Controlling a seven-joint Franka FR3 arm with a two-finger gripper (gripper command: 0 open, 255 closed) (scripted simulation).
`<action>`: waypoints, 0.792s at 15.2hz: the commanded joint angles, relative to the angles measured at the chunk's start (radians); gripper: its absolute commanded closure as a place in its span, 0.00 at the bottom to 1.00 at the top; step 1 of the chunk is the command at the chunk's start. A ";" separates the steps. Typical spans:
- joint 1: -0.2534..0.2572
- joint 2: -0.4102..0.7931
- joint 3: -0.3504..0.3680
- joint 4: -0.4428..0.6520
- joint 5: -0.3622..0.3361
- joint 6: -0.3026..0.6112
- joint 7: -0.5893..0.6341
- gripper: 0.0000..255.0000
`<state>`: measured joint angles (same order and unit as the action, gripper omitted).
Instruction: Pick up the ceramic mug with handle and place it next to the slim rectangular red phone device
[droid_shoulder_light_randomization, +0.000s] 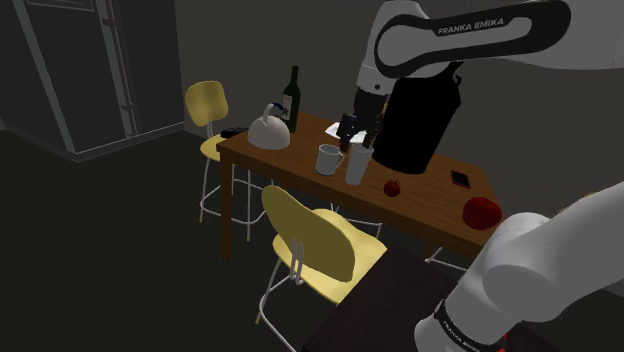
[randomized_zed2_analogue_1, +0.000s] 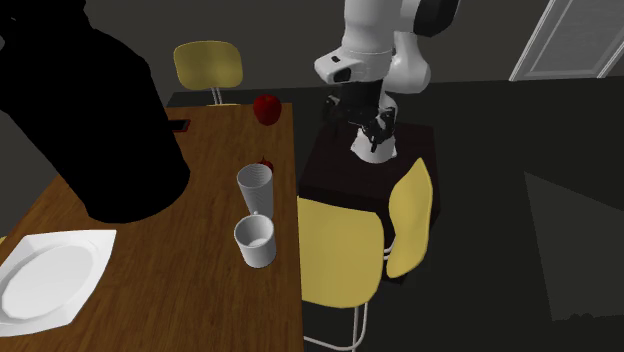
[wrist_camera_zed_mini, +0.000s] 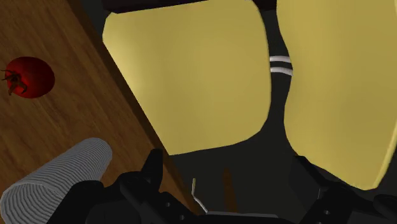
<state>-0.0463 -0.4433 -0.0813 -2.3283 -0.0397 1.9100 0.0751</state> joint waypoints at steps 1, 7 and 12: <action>-0.006 0.077 -0.013 0.040 -0.006 0.035 -0.015 0.00; -0.025 0.301 -0.052 0.173 -0.011 0.119 -0.064 0.00; -0.044 0.492 -0.077 0.318 0.001 0.158 -0.105 0.00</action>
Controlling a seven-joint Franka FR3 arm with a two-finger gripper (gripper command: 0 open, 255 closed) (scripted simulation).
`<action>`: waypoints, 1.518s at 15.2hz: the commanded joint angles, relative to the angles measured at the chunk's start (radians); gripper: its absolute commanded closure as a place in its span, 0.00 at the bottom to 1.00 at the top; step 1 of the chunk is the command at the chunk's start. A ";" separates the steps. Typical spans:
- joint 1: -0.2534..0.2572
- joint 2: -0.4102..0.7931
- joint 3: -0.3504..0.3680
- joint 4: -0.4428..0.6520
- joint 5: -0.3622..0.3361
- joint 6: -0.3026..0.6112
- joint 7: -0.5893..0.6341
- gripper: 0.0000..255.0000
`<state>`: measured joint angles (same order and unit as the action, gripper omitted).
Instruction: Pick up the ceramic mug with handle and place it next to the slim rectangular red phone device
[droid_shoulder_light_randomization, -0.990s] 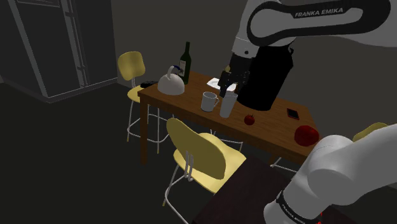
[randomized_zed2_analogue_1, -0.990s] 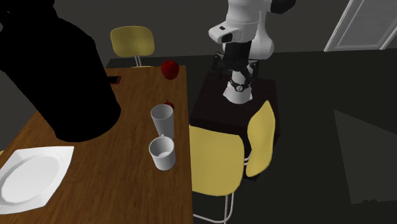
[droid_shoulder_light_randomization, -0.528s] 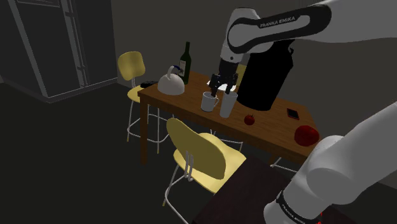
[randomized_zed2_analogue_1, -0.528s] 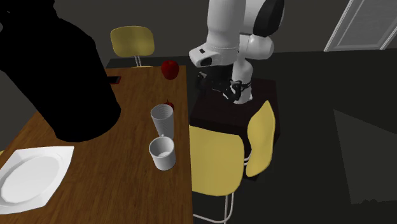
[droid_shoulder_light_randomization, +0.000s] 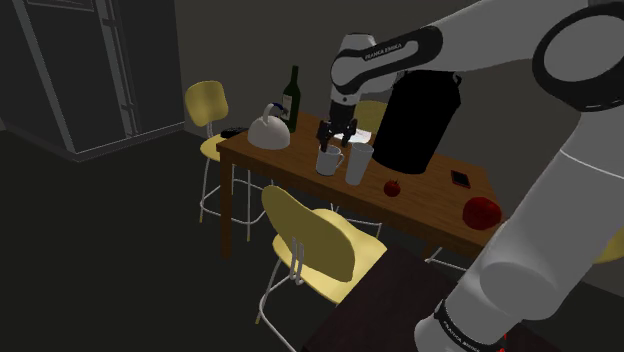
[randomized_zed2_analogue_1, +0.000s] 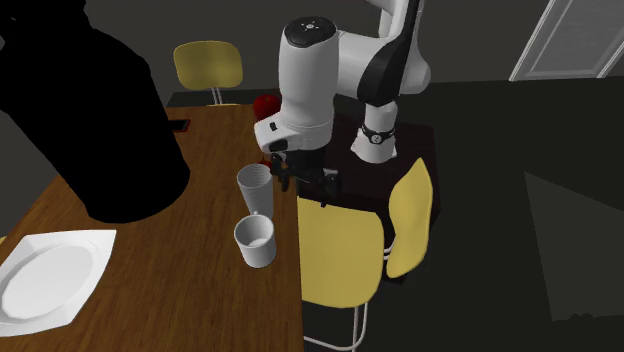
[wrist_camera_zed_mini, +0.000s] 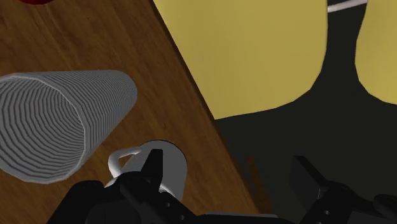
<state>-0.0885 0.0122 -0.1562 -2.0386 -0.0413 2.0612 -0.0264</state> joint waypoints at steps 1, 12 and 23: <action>-0.007 0.075 -0.006 0.061 0.006 0.012 -0.012 0.00; -0.047 0.343 -0.020 0.275 0.036 0.058 -0.062 0.00; -0.050 0.364 -0.019 0.256 0.040 0.098 -0.064 0.00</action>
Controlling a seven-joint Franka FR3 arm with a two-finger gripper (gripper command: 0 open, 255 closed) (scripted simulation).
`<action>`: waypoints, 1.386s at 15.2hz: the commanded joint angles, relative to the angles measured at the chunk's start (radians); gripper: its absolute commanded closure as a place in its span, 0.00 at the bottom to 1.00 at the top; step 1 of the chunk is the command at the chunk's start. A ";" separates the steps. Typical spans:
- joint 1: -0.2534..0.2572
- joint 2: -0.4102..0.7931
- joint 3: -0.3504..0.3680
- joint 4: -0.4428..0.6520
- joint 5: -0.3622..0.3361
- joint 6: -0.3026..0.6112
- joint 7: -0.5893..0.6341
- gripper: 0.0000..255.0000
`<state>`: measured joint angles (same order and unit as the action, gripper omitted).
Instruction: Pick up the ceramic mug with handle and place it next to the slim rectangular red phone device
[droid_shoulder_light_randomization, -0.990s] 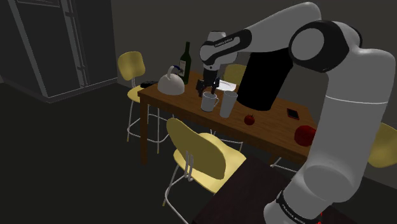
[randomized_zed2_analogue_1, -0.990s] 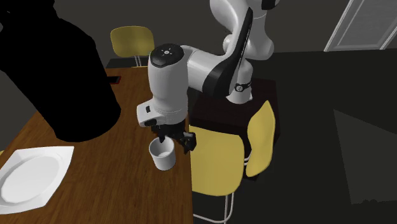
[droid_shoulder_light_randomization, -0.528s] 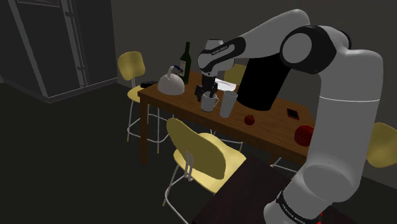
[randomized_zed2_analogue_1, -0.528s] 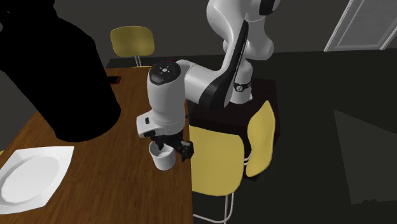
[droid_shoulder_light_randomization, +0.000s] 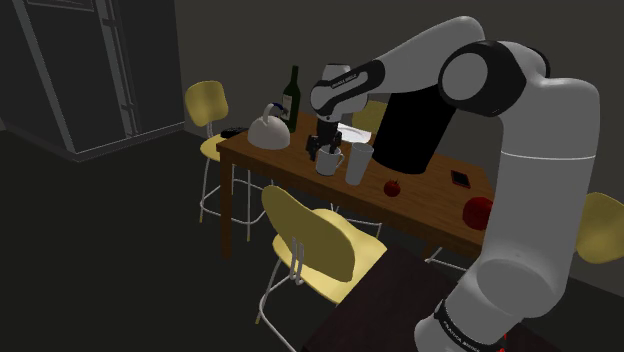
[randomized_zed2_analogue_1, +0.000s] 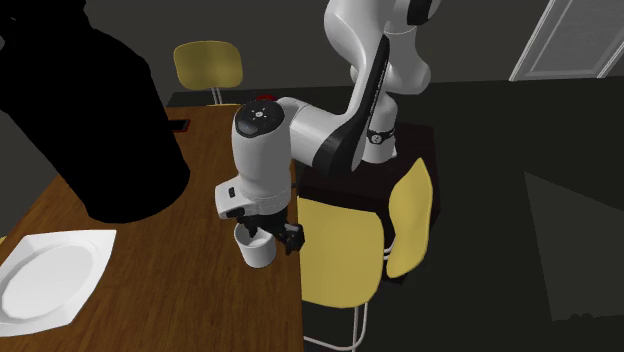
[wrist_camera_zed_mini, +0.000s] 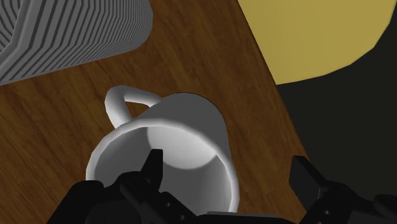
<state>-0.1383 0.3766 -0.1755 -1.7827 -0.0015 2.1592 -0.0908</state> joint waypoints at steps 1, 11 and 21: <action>0.000 0.000 0.000 0.000 0.000 0.000 0.000 1.00; 0.000 -0.006 0.000 0.005 -0.001 -0.011 0.000 1.00; 0.003 -0.057 -0.004 0.071 -0.009 -0.127 0.000 1.00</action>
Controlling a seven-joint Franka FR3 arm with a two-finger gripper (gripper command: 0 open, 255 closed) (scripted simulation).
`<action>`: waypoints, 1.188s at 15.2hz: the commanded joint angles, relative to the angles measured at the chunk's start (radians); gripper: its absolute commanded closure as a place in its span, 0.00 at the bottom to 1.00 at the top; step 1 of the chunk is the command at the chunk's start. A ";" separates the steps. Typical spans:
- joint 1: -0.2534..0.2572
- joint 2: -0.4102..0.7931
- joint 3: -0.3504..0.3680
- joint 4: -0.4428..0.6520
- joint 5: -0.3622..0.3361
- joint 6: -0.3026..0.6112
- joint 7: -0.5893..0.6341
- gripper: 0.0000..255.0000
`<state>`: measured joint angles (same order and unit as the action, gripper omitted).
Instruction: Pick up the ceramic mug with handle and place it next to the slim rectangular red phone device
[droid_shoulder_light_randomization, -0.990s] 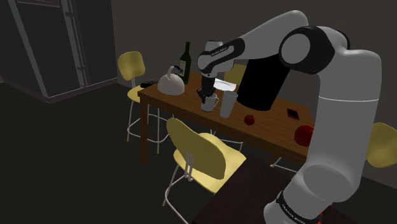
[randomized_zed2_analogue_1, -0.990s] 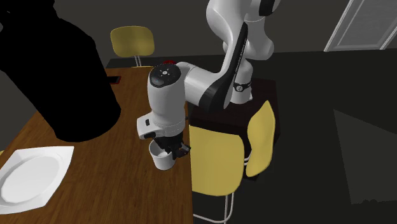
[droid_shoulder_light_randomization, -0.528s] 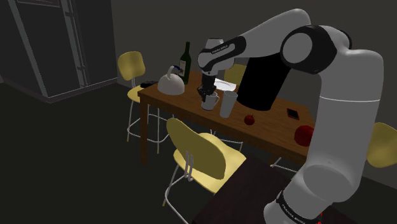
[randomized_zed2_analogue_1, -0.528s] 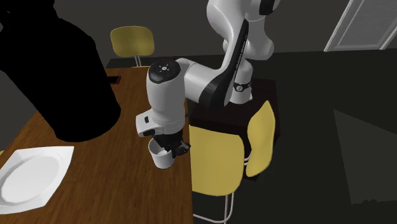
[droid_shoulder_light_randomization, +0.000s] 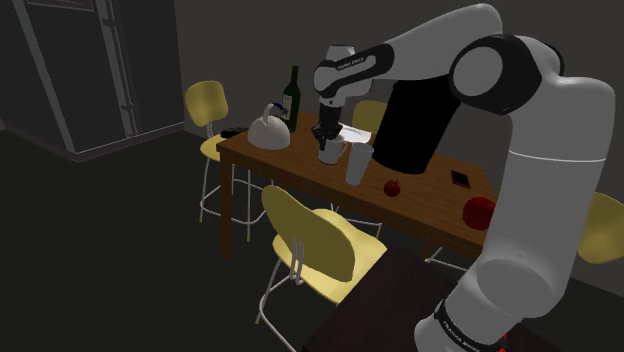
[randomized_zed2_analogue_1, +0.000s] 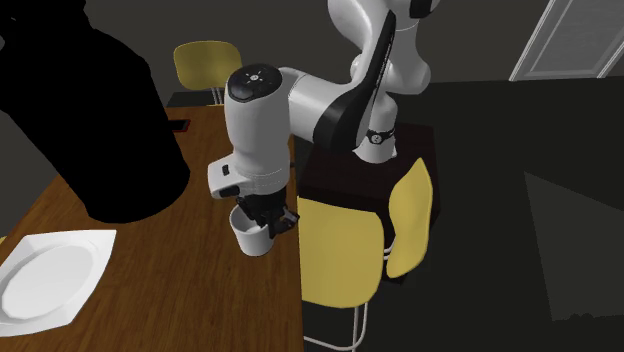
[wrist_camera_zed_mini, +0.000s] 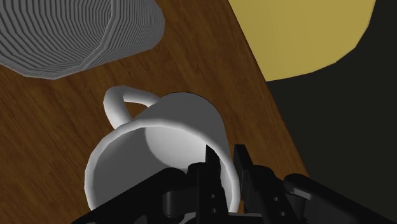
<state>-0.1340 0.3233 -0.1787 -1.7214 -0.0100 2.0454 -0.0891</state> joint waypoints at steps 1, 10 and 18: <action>-0.001 -0.008 -0.001 0.018 -0.001 -0.025 -0.002 1.00; 0.000 -0.036 -0.003 0.101 -0.005 -0.136 -0.005 1.00; -0.001 -0.046 -0.004 0.194 -0.006 -0.240 -0.008 1.00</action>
<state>-0.1339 0.2770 -0.1825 -1.5426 -0.0163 1.8209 -0.0954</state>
